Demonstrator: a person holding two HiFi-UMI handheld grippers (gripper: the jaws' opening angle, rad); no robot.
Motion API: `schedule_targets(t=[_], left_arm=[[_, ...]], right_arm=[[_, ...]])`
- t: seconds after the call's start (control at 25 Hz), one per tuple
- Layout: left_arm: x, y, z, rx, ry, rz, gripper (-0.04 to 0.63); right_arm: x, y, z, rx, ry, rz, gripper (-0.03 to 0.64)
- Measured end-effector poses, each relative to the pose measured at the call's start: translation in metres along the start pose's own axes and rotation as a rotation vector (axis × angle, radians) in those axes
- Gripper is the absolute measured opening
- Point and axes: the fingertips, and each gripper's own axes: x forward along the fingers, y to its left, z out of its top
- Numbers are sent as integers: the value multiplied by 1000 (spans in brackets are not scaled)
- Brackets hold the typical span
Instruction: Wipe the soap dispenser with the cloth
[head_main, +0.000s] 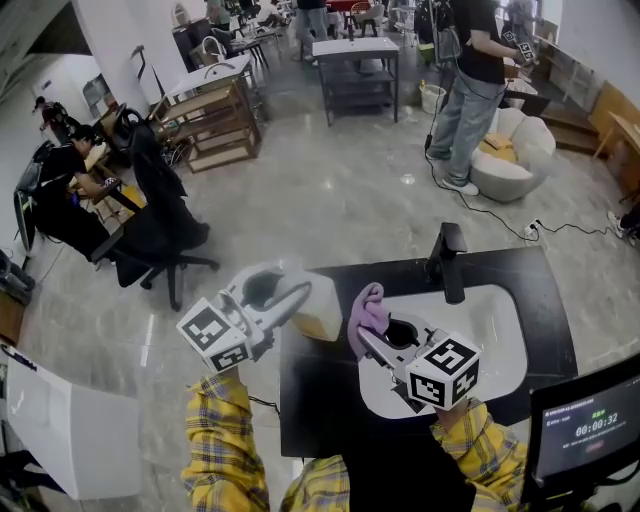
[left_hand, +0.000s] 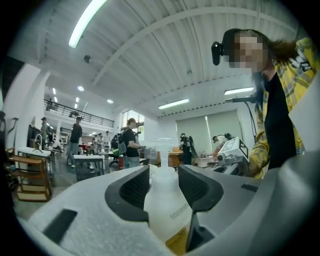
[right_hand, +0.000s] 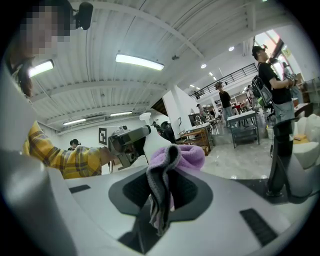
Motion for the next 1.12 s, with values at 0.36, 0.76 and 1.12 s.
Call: schedule_targets(t=[0.36,0.76,1.12], left_arm=[[-1,1,5,29,102,455,161],[-3,2,3,-16,158,493,152],[-5,1,0,-32,94,282,150]], right_arm=[[10,11,4,-3,-1,35,80],[9,24,12,-52,-13,70,80],[0,29,21,-76,-31,100,80]])
